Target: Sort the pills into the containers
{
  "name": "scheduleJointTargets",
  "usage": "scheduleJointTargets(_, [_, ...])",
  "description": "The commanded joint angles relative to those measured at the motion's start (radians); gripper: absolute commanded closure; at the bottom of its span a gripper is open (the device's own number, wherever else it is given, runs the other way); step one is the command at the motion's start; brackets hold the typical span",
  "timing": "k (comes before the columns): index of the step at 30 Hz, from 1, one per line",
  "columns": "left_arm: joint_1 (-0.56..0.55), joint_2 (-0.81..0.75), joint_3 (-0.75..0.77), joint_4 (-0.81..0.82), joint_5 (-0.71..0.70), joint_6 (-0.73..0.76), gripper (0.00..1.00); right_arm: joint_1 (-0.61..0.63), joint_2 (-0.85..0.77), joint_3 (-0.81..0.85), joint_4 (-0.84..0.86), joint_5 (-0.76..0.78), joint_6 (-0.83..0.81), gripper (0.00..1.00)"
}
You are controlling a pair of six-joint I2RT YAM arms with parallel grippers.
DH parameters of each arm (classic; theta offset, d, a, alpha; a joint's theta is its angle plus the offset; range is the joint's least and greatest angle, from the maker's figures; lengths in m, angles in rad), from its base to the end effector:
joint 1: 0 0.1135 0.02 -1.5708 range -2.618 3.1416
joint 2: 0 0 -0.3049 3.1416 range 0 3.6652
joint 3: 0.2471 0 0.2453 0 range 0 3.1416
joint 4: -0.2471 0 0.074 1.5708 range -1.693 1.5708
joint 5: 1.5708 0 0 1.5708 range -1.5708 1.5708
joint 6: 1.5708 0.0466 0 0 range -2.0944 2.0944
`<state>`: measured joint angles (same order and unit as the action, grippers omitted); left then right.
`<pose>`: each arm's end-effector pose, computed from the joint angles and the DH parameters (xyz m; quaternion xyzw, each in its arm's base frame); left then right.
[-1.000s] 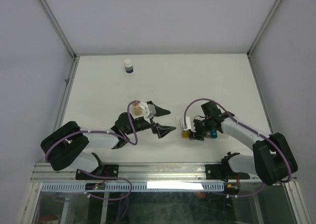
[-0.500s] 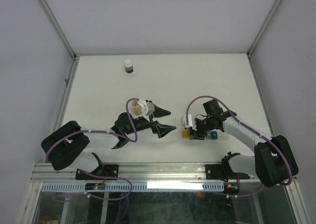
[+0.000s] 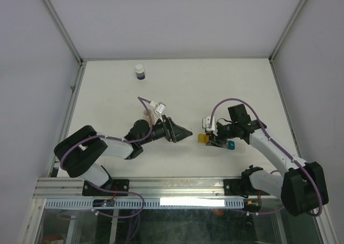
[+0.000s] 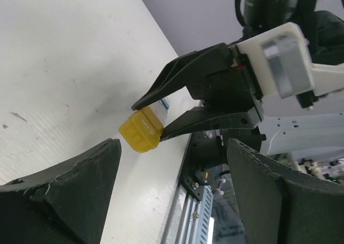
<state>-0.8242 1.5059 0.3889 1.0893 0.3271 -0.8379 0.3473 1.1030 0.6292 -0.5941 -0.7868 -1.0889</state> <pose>0.1768 -0.2131 0.2270 0.1087 0.7080 -0.5868 0.3775 0.1515 0.0899 0.2368 -0.6604 0.6109 0.2628 0.3487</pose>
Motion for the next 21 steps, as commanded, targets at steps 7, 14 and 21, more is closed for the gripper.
scheduleJointTargets(7, [-0.053, 0.216, 0.150, 0.003, -0.019, -0.196, 0.23, 0.000, -0.055, 0.039, 0.073, -0.021, 0.066, 0.78])
scheduleJointTargets(14, [-0.078, 0.260, 0.210, -0.049, -0.010, -0.185, 0.31, 0.025, -0.055, 0.035, 0.087, 0.005, 0.070, 0.78])
scheduleJointTargets(21, [-0.085, 0.309, 0.242, -0.063, 0.005, -0.196, 0.46, 0.034, -0.055, 0.031, 0.103, 0.022, 0.081, 0.78])
